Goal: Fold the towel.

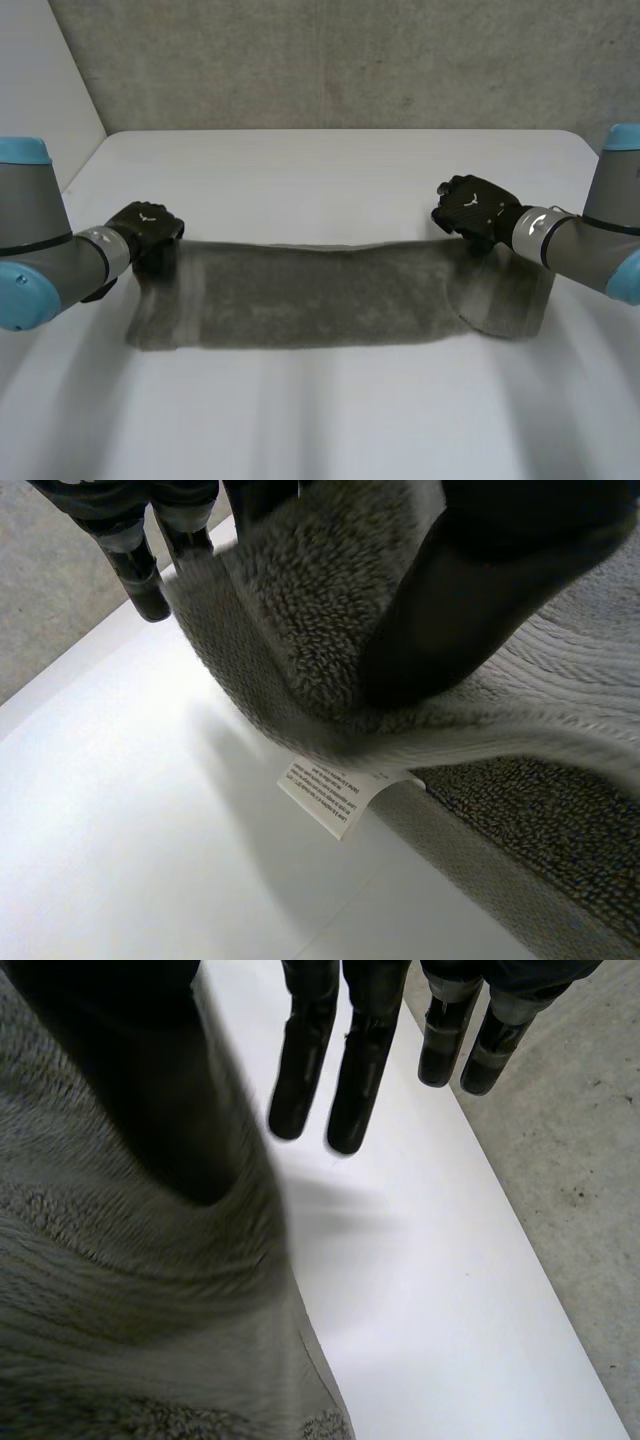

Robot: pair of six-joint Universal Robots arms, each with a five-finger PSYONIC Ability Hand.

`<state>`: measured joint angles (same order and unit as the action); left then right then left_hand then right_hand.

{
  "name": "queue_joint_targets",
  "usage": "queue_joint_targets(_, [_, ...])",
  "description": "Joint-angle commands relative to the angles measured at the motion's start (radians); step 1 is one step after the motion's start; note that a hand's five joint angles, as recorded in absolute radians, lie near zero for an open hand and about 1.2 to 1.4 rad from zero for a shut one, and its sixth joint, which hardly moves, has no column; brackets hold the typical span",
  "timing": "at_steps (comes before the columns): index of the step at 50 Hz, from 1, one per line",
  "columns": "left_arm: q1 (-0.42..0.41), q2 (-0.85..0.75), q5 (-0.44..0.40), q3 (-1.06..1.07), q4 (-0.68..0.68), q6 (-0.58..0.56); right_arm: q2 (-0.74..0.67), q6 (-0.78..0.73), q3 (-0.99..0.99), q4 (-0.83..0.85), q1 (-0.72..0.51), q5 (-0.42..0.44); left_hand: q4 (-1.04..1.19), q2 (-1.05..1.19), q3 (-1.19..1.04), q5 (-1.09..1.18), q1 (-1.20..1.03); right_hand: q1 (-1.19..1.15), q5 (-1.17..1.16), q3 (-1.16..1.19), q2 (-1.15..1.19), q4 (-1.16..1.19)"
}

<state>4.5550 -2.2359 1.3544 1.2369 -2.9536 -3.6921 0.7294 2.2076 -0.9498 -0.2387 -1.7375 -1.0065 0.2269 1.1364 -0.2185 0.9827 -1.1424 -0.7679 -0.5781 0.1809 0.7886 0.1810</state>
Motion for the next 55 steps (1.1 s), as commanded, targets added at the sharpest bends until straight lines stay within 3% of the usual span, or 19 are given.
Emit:
queue_joint_targets(1, [-0.005, -0.005, 0.02, -0.004, -0.004, 0.001, -0.015, 0.003, 0.005, 0.015, -0.004, -0.014, -0.052, -0.871, 0.044, -0.892, 0.877, 0.593, 0.578, -0.006, -0.614, -0.006])
queue_joint_targets(2, [-0.007, -0.004, 0.035, -0.008, -0.008, 0.0, -0.009, 0.009, 0.005, 0.018, -0.005, -0.021, -0.052, -0.96, 0.044, -0.981, 0.966, 0.593, 0.578, -0.006, -0.614, -0.006])
queue_joint_targets(8, [-0.013, 0.01, 0.072, -0.013, -0.038, 0.003, 0.03, 0.03, -0.007, 0.035, -0.01, -0.047, -0.052, -0.958, 0.044, -0.979, 0.964, 0.593, 0.578, -0.006, -0.614, -0.006])
queue_joint_targets(16, [-0.027, 0.096, 0.077, 0.012, -0.058, 0.018, 0.196, 0.231, -0.118, 0.084, 0.001, -0.073, -0.052, -0.958, 0.044, -0.979, 0.964, 0.593, 0.578, -0.006, -0.614, -0.006])
queue_joint_targets(21, [-0.063, 0.208, 0.071, 0.12, -0.058, 0.049, 0.384, 0.305, -0.315, 0.076, 0.019, -0.07, -0.052, -0.958, 0.044, -0.979, 0.964, 0.593, 0.578, -0.006, -0.614, -0.006])
queue_joint_targets(29, [-0.091, 0.355, 0.061, 0.3, -0.073, 0.15, 0.542, 0.29, -0.608, 0.067, 0.114, -0.06, -0.052, -0.952, 0.044, -0.973, 0.958, 0.593, 0.578, -0.006, -0.614, -0.006])
queue_joint_targets(35, [-0.096, 0.417, 0.061, 0.404, -0.125, 0.179, 0.568, 0.236, -0.754, 0.098, 0.17, -0.037, -0.052, -0.952, 0.044, -0.973, 0.958, 0.593, 0.578, -0.006, -0.614, -0.006])
queue_joint_targets(37, [-0.097, 0.43, 0.061, 0.455, -0.16, 0.182, 0.562, 0.155, -0.828, 0.133, 0.203, -0.02, -0.052, -0.952, 0.044, -0.973, 0.958, 0.593, 0.578, -0.006, -0.614, -0.006])
queue_joint_targets(46, [-0.114, 0.423, 0.061, 0.5, -0.191, 0.187, 0.493, 0.127, -0.86, 0.228, 0.205, -0.024, -0.052, -0.952, 0.044, -0.973, 0.958, 0.533, 0.518, -0.006, -0.554, -0.006])
queue_joint_targets(51, [-0.117, 0.421, 0.063, 0.51, -0.2, 0.188, 0.462, 0.15, -0.866, 0.274, 0.204, -0.026, -0.052, -0.952, 0.044, -0.973, 0.958, 0.372, 0.356, -0.006, -0.392, -0.006])
queue_joint_targets(55, [-0.119, 0.421, 0.063, 0.512, -0.209, 0.207, 0.45, 0.175, -0.866, 0.321, 0.204, -0.027, -0.052, -0.955, 0.044, -0.976, 0.961, 0.097, 0.082, -0.006, -0.118, -0.006])
